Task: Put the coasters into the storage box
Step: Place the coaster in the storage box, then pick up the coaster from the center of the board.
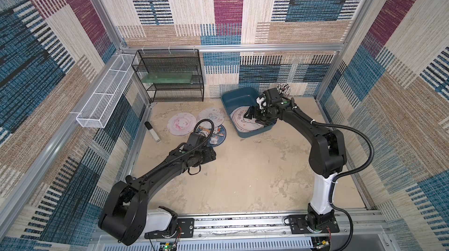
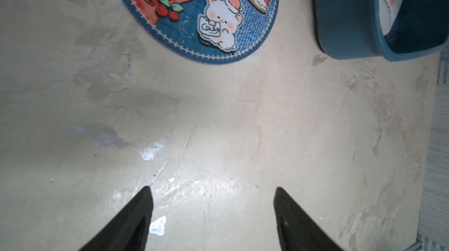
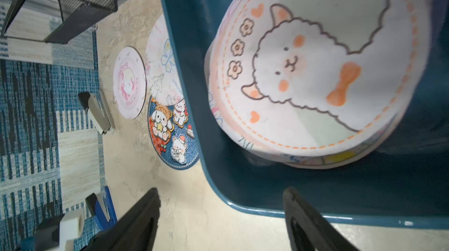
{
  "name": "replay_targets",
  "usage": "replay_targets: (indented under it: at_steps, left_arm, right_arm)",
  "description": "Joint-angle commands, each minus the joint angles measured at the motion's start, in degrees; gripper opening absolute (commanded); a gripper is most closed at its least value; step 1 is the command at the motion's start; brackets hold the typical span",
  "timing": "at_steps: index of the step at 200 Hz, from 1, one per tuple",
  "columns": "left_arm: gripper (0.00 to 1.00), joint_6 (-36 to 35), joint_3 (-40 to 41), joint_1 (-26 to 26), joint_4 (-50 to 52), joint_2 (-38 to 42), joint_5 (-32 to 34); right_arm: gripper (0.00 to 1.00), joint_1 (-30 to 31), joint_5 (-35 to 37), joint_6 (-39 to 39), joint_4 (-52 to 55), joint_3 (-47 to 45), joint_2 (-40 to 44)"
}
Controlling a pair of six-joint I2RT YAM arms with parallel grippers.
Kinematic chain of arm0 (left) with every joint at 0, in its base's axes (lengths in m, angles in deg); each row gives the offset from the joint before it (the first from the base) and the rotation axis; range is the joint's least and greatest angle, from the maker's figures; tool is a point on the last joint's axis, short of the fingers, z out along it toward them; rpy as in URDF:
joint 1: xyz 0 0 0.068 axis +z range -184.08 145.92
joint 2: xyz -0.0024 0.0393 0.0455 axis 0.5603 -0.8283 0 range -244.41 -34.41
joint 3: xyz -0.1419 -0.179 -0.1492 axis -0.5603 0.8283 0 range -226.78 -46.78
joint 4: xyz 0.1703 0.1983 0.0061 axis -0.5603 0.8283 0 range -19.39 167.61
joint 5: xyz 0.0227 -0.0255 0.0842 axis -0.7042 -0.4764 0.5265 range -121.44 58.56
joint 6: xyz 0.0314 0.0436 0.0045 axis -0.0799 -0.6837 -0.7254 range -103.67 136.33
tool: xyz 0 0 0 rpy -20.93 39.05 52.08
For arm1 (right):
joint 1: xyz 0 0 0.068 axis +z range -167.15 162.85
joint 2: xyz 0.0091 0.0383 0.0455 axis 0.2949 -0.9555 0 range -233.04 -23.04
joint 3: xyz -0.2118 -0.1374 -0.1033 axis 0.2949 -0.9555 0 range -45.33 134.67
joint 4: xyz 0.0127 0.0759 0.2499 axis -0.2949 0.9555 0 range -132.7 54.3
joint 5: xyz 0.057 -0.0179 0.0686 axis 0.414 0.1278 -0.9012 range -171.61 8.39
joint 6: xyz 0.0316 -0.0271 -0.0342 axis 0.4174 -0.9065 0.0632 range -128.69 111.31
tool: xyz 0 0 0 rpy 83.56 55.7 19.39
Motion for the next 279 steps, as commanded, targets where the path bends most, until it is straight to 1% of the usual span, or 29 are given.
replay_targets:
  at_steps: [1,25,60,93,116,138,173,210,233,279]
  left_arm:
    - [0.77,-2.5,-1.0,1.5,1.5,-0.5,-1.3]
    - [0.77,-2.7,-0.4,3.7,1.3,-0.8,-2.3]
    - [0.78,-3.8,-0.2,7.5,1.2,-1.6,-3.2]
    - [0.79,-5.3,-0.4,10.8,1.7,-1.9,-3.6]
    - [0.8,-5.9,-0.3,12.8,1.4,-2.2,-4.0]
    - [0.8,-6.0,-0.1,14.2,0.5,-2.9,-4.3]
    - [0.81,-6.5,-1.6,15.2,-0.5,-6.0,-4.9]
    - [0.81,-7.1,-3.8,16.0,-0.9,-8.7,-5.1]
    - [0.81,-7.5,-5.0,16.5,-1.0,-10.0,-5.1]
    - [0.81,-7.8,-7.0,17.7,-1.7,-12.4,-5.5]
  right_arm:
    - [0.82,2.6,0.6,-2.0,0.0,1.2,0.6]
    - [0.82,6.7,0.8,-3.1,0.7,4.8,-1.8]
    - [0.83,11.7,2.1,-4.6,3.2,13.6,-10.2]
    - [0.85,13.5,5.6,-6.0,6.4,24.0,-19.9]
    - [0.86,13.9,9.0,-6.6,6.9,28.0,-24.4]
    - [0.88,14.1,13.1,-7.4,5.1,28.0,-26.1]
    - [0.88,14.2,13.9,-8.1,1.0,27.8,-28.5]
    - [0.88,14.9,16.6,-7.4,-0.2,28.4,-30.5]
    - [0.88,15.5,15.6,-6.7,-0.7,28.2,-31.2]
    - [0.87,17.2,8.4,-4.2,-2.8,25.2,-31.0]
